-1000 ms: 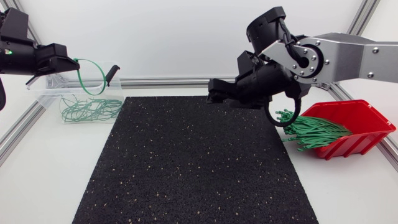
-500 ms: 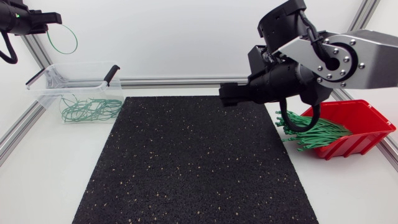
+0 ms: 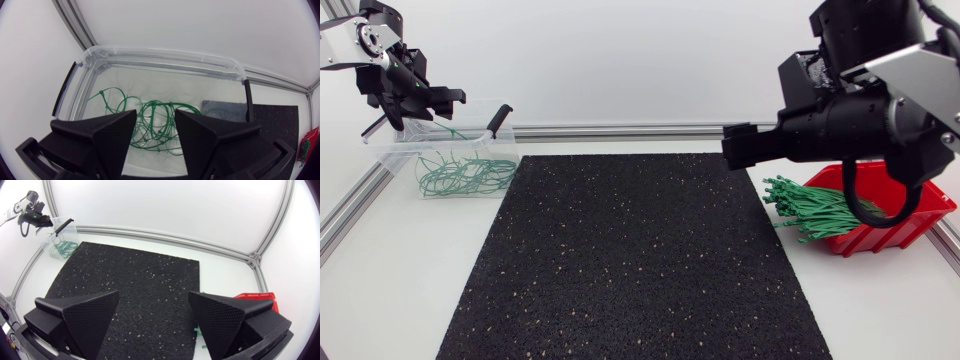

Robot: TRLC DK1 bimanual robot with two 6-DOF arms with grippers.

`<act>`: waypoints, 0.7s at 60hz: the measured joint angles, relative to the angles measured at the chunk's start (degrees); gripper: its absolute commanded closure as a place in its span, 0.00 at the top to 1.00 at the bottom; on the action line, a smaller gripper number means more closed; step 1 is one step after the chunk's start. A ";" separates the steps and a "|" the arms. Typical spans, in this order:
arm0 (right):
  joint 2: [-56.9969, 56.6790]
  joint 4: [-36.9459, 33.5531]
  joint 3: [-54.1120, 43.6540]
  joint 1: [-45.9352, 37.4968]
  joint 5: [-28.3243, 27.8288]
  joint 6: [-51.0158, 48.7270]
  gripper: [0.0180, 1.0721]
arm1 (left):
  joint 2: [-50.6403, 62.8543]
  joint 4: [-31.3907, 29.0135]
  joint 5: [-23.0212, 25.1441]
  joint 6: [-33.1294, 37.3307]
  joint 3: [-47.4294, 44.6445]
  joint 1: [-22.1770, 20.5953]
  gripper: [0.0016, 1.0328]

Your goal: Take a green cable tie from the red box, thread the tail through the head to close it, then place it in the transparent bin on the left.

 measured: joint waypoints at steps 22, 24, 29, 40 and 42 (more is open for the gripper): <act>-16.15 -2.08 -5.79 -10.45 0.79 -7.98 0.95 | -8.66 0.02 -0.68 0.02 -12.04 -0.07 0.96; -17.40 -1.70 -6.97 -11.32 0.83 -8.50 0.95 | -10.34 0.02 -0.68 0.02 -13.64 -0.42 0.96; -20.06 -0.28 -9.42 -13.07 0.79 -9.53 0.95 | -15.34 0.17 -0.68 0.02 -18.05 -1.62 0.96; -27.26 3.58 -15.50 -16.00 0.76 -12.17 0.95 | -26.03 4.22 -0.66 0.46 -28.79 -2.97 0.96; -28.26 3.78 -16.24 -16.20 0.76 -12.28 0.95 | -27.74 5.22 -0.68 0.52 -30.69 -2.97 0.96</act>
